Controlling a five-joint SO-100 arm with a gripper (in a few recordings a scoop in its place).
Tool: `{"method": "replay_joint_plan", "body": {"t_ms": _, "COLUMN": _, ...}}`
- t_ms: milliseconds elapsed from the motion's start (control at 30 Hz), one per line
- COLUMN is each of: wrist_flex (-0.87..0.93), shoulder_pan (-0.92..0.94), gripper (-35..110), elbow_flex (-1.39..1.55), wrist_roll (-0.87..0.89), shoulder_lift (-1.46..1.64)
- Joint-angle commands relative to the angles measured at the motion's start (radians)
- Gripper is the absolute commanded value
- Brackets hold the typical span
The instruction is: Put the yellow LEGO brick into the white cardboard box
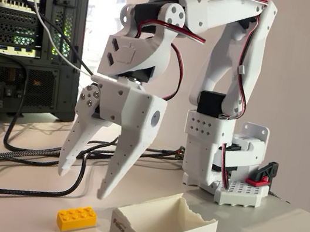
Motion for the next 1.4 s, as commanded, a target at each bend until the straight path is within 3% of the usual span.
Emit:
{"method": "replay_joint_plan", "body": {"t_ms": 0, "wrist_flex": 0.034, "shoulder_pan": 0.012, "gripper": 31, "elbow_flex": -0.118, "wrist_roll": 0.091, "shoulder_lift": -0.031}}
{"method": "replay_joint_plan", "body": {"t_ms": 533, "wrist_flex": 0.003, "shoulder_pan": -0.028, "gripper": 34, "elbow_flex": -0.213, "wrist_roll": 0.296, "shoulder_lift": -0.239}}
{"method": "replay_joint_plan", "body": {"t_ms": 900, "wrist_flex": -0.032, "shoulder_pan": -0.049, "gripper": 26, "elbow_flex": -0.238, "wrist_roll": 0.322, "shoulder_lift": -0.324}}
{"method": "replay_joint_plan", "body": {"t_ms": 1367, "wrist_flex": -0.021, "shoulder_pan": -0.026, "gripper": 4, "elbow_flex": -0.261, "wrist_roll": 0.259, "shoulder_lift": -0.337}}
